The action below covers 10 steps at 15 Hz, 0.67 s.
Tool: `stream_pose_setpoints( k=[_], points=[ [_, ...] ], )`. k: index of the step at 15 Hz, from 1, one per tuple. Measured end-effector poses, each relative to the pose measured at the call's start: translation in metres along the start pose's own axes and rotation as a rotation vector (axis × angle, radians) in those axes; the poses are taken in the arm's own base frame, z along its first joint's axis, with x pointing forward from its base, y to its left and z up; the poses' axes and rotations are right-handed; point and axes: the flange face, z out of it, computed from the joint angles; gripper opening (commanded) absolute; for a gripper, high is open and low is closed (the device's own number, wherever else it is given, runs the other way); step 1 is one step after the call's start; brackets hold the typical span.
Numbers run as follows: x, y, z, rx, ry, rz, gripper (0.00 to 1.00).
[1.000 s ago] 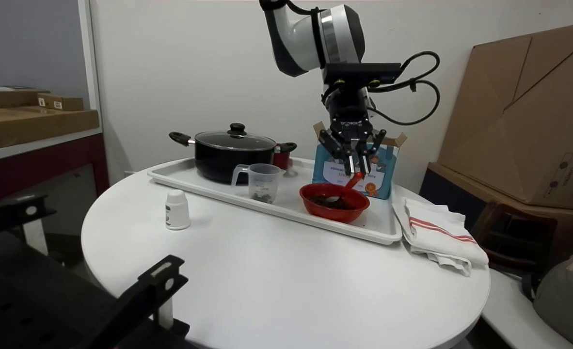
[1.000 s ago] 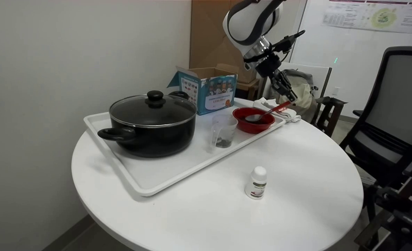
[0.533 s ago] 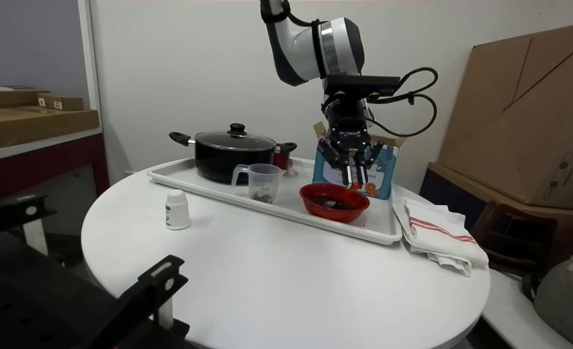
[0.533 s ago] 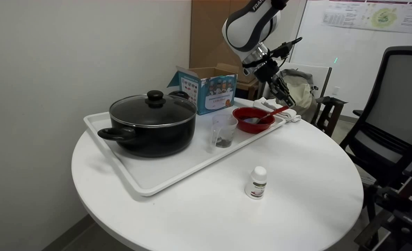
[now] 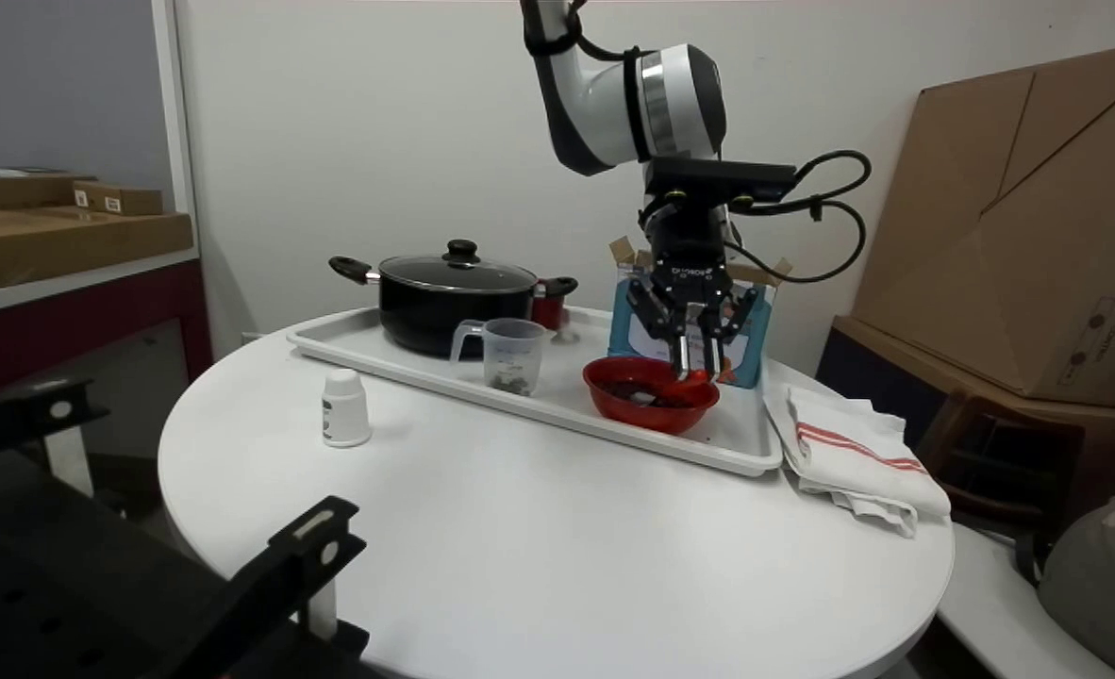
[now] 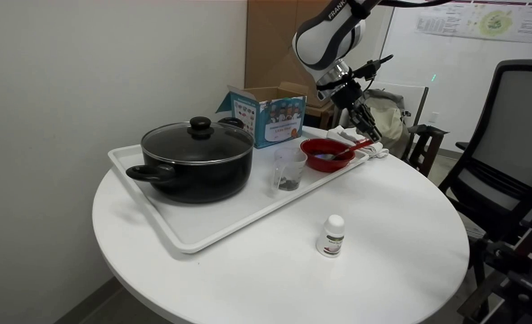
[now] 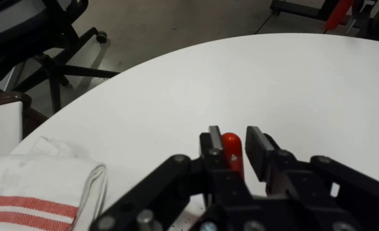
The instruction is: Use the spoon to get the contents of the orange bowl and pour them into the colourless container
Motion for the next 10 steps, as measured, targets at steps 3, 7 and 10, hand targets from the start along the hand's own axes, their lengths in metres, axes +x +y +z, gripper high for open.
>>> stream_pose_setpoints(
  k=[3,7,10],
  points=[
    [-0.001,0.005,0.004,0.013,0.002,0.004,0.73],
    [-0.005,0.014,0.003,0.027,0.017,0.008,0.87],
    [-0.012,0.019,-0.011,0.060,0.059,0.027,0.91]
  ],
)
